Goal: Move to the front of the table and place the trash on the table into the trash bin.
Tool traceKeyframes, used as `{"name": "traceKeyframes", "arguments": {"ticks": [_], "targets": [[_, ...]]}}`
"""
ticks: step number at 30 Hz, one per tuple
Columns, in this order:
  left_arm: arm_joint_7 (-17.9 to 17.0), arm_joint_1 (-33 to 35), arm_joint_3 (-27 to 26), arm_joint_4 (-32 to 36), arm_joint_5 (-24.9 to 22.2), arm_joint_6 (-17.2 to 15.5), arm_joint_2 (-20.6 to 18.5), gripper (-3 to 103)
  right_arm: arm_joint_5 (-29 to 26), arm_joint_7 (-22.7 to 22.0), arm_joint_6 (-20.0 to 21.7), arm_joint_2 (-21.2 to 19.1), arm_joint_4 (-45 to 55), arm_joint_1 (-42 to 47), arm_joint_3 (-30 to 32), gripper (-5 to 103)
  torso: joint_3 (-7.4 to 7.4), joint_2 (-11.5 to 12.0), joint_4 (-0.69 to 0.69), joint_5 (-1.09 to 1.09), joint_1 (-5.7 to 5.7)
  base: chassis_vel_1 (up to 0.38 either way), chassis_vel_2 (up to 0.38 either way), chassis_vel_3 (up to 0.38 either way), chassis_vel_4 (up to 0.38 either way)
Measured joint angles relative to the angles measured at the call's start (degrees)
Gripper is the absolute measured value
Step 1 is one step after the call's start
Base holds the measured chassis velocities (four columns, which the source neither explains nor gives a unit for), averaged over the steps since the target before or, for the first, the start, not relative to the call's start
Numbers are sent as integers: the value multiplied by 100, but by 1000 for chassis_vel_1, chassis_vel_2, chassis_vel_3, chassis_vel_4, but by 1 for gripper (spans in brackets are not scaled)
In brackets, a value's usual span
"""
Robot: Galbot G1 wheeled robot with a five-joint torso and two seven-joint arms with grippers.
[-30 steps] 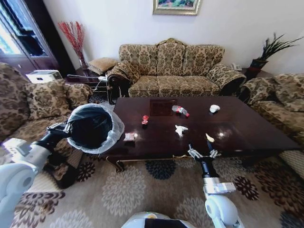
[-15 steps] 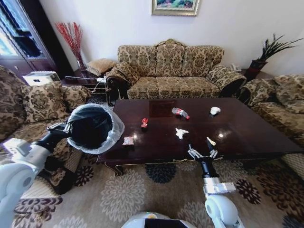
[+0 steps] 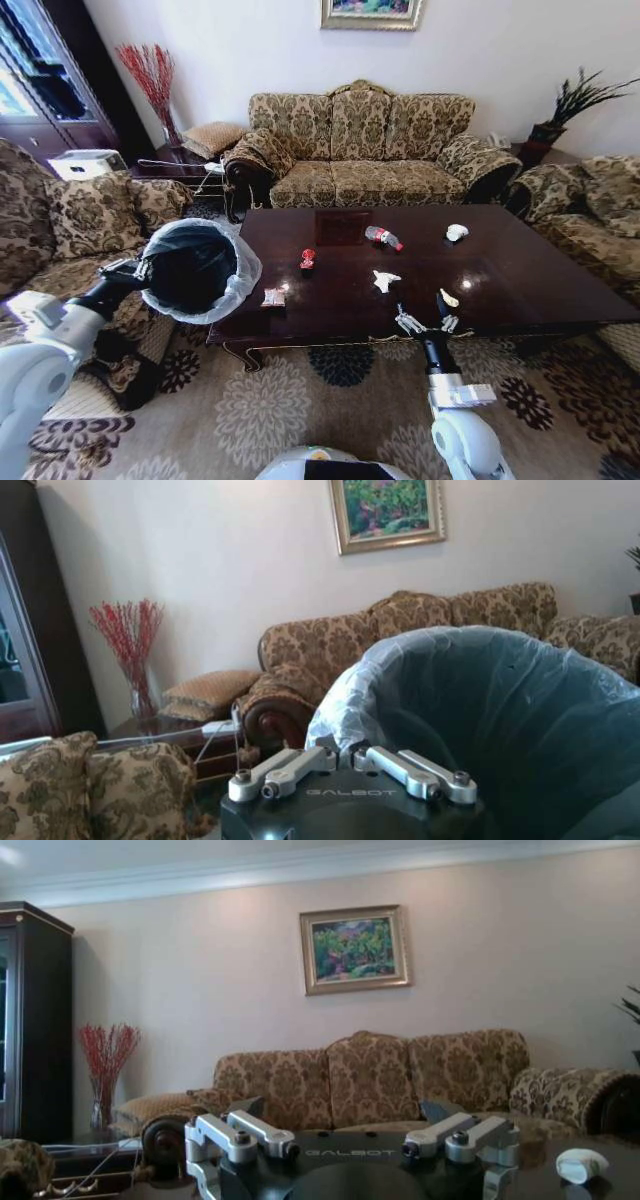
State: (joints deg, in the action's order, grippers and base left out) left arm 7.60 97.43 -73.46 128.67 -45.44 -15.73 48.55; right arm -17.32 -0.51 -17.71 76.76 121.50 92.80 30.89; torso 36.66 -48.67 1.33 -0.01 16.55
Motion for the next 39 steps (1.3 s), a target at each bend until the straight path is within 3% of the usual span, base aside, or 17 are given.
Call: {"name": "traceKeyframes", "arguments": {"ticks": [5,14,17,22,29,33,35,39], "targets": [[0,0,0,0,0,0,0,3,16,-1,35,-10,41,5,0,100,0,0,0,3,0,0,0,0,0],[0,0,0,0,0,0,0,3,736,-188,1012,-345,1466,160,8,100,0,0,0,-1,0,0,0,0,0],[0,0,0,0,0,0,0,3,535,-205,1287,-391,1687,126,-41,100,0,0,0,1,0,0,0,0,0],[-8,0,0,4,-11,-5,1,3,488,-274,1371,-398,1676,111,-44,100,0,0,0,1,0,0,0,0,0],[-570,64,31,752,-724,-447,174,3,297,-193,1432,-424,1614,82,-47,100,0,-1,0,6,-1,0,0,0,0],[-673,94,116,788,-638,-644,200,3,-331,164,1565,-533,1616,33,24,100,0,0,0,0,0,0,0,0,0],[-691,108,203,779,-544,-716,201,3,-448,268,1665,-586,1552,-27,70,100,0,0,4,-2,0,0,0,0,0],[-695,89,250,602,-342,-629,119,3,-472,300,1993,-757,1362,-156,83,100,0,0,-3,1,0,0,0,0,0]]}}
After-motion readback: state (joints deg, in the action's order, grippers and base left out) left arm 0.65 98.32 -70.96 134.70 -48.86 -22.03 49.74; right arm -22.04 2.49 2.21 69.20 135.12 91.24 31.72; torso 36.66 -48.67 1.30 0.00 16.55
